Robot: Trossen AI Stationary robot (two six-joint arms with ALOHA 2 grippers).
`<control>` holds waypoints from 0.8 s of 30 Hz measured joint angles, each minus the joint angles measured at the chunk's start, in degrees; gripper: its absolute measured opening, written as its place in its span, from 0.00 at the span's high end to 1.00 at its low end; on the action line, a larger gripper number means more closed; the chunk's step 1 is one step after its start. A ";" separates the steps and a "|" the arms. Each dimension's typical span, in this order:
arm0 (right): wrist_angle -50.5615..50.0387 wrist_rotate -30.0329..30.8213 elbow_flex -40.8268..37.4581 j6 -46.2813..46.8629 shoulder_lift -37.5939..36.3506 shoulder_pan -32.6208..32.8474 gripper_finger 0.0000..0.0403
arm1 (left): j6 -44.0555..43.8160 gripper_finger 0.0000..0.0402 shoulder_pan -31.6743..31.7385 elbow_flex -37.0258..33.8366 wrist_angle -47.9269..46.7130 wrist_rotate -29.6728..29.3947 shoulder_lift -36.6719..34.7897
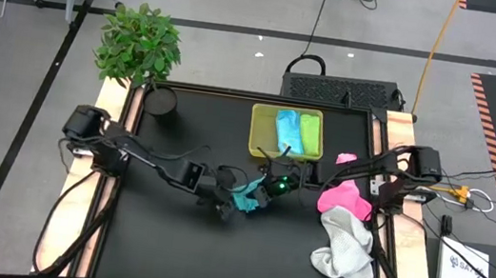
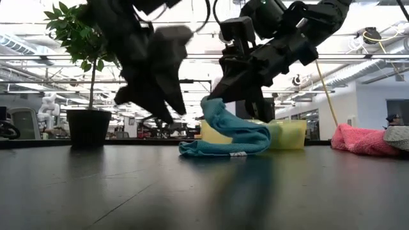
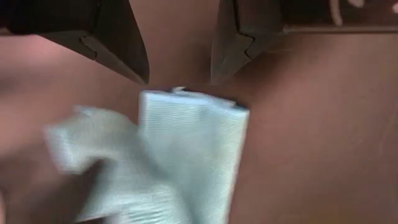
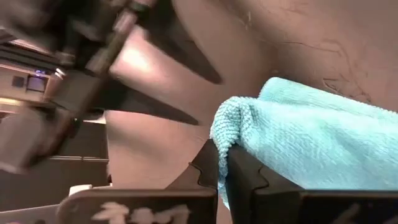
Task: Fold microfiber towels
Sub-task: Fold the blue microfiber cloth
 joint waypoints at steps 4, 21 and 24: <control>2.64 0.07 0.01 0.26 0.45 -0.02 1.00 | -1.27 0.56 -0.99 -0.05 -5.82 -1.42 -2.76; 5.34 1.56 -0.04 -5.46 2.90 0.05 0.86 | -3.24 0.56 -1.01 0.01 -9.52 -1.80 -2.89; 4.07 1.58 -0.08 -5.39 2.92 0.39 0.77 | -3.27 0.56 -1.01 0.01 -9.77 -1.77 -2.89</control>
